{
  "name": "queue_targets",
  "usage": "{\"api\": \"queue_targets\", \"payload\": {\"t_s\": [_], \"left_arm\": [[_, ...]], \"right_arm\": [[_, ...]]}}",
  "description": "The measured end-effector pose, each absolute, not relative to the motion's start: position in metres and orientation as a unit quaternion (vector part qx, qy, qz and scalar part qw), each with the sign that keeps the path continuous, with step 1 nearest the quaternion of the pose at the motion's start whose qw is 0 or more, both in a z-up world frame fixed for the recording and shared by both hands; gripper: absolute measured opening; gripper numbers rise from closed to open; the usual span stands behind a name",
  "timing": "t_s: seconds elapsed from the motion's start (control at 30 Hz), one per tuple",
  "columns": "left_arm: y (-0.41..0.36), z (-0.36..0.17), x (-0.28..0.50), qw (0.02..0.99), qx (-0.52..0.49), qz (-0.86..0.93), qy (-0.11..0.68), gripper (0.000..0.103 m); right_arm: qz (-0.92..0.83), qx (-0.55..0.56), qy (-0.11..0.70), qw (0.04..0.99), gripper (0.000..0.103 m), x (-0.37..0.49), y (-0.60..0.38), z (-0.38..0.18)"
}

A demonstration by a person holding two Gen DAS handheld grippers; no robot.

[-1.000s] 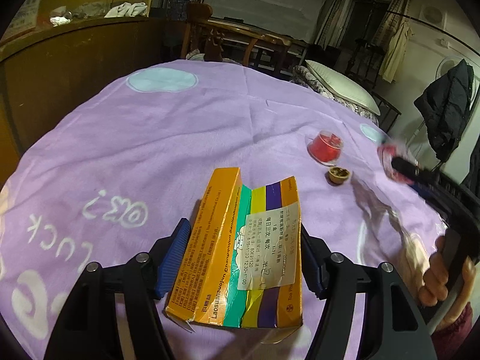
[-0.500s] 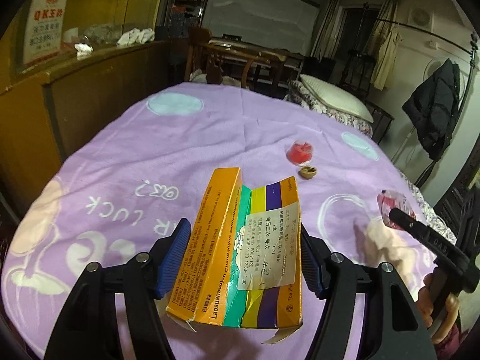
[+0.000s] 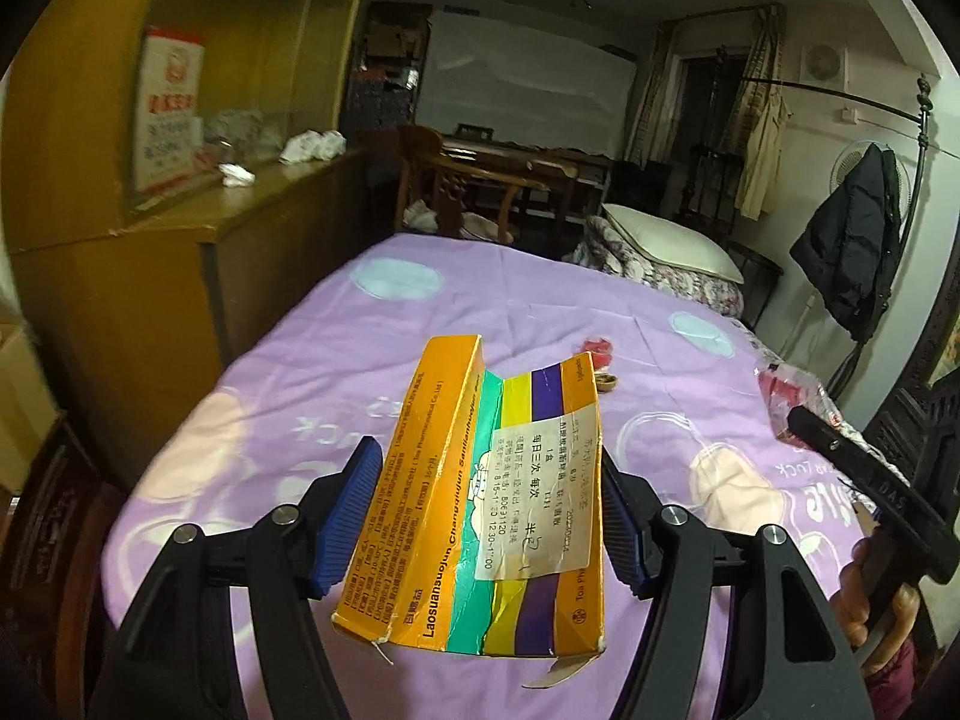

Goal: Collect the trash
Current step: 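Carry box and wrapper to the red wastebasket and open both tools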

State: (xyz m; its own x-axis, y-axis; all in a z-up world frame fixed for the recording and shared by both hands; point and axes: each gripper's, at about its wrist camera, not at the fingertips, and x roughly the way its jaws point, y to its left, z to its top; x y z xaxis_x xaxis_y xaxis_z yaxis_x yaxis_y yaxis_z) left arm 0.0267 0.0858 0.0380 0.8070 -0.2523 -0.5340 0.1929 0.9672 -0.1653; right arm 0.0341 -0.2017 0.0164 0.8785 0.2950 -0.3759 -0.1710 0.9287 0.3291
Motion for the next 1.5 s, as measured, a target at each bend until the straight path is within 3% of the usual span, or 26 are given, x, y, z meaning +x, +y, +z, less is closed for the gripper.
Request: {"api": "queue_targets", "payload": {"t_s": [0.4,0.9,1.03,1.13,1.23,1.5], "left_arm": [[0.187,0.022,-0.047,0.944,-0.056,-0.020,0.325,0.067],[0.318,-0.133,-0.099,0.874,-0.119,0.086,0.462,0.068],[0.334,-0.172,-0.103,0.849,-0.134,0.105,0.500,0.085],[0.341,-0.173,-0.103,0.848,-0.132,0.110,0.502,0.087],[0.353,-0.157,-0.107,0.857,-0.131,0.133,0.480,0.094],[0.399,-0.129,-0.113,0.856,-0.171,0.204,0.443,0.095]], "right_arm": [[0.242,0.110,0.213,0.940,0.053,0.007,-0.116,0.031],[0.328,0.045,0.297,0.896,0.053,0.002,0.008,-0.012],[0.343,0.028,0.320,0.883,0.053,0.003,0.033,-0.025],[0.353,0.014,0.331,0.875,0.053,0.003,0.051,-0.031],[0.376,0.003,0.345,0.860,0.053,0.003,0.069,-0.035],[0.458,-0.043,0.391,0.798,0.053,-0.009,0.143,-0.059]]}}
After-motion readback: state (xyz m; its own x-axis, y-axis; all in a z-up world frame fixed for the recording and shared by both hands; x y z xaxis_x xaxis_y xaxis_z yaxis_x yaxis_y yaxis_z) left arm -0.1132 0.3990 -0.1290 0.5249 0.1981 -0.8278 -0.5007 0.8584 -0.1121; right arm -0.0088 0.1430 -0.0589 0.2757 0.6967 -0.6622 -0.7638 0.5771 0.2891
